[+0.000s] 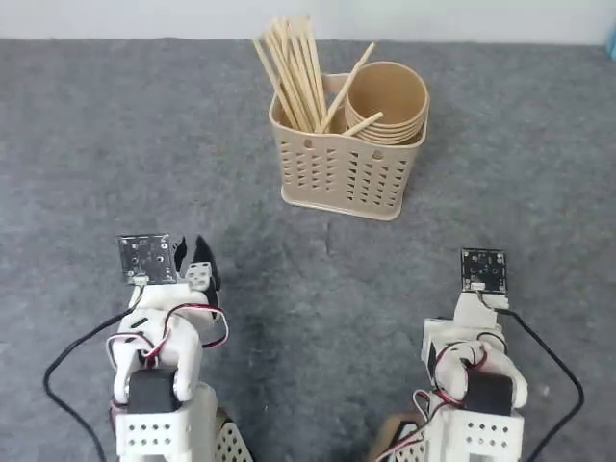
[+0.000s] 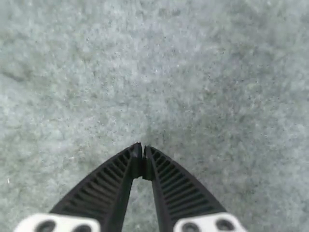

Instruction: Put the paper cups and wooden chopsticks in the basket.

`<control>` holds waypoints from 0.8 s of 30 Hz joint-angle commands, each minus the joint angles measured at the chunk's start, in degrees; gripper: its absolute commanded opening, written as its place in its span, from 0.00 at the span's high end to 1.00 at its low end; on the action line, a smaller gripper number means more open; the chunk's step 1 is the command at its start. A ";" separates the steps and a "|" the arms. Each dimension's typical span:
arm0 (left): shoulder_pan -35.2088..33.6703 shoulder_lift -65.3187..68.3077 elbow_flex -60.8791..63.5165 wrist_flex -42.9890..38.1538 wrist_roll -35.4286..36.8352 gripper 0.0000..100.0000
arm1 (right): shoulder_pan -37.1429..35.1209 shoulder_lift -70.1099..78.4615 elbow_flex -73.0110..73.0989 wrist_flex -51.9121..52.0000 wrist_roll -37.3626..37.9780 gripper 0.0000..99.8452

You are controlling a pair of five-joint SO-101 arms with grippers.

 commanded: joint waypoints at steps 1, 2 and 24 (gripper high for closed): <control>-0.26 -1.05 -0.31 2.29 -5.71 0.99 | 1.01 -0.40 -0.35 -0.75 -0.88 0.99; -0.26 -1.05 -0.31 3.78 -6.24 0.99 | 0.75 -0.40 -0.26 -0.75 -0.88 0.99; -6.33 -0.97 3.12 15.38 -6.15 0.99 | 0.92 -0.40 2.81 -2.07 -0.62 0.99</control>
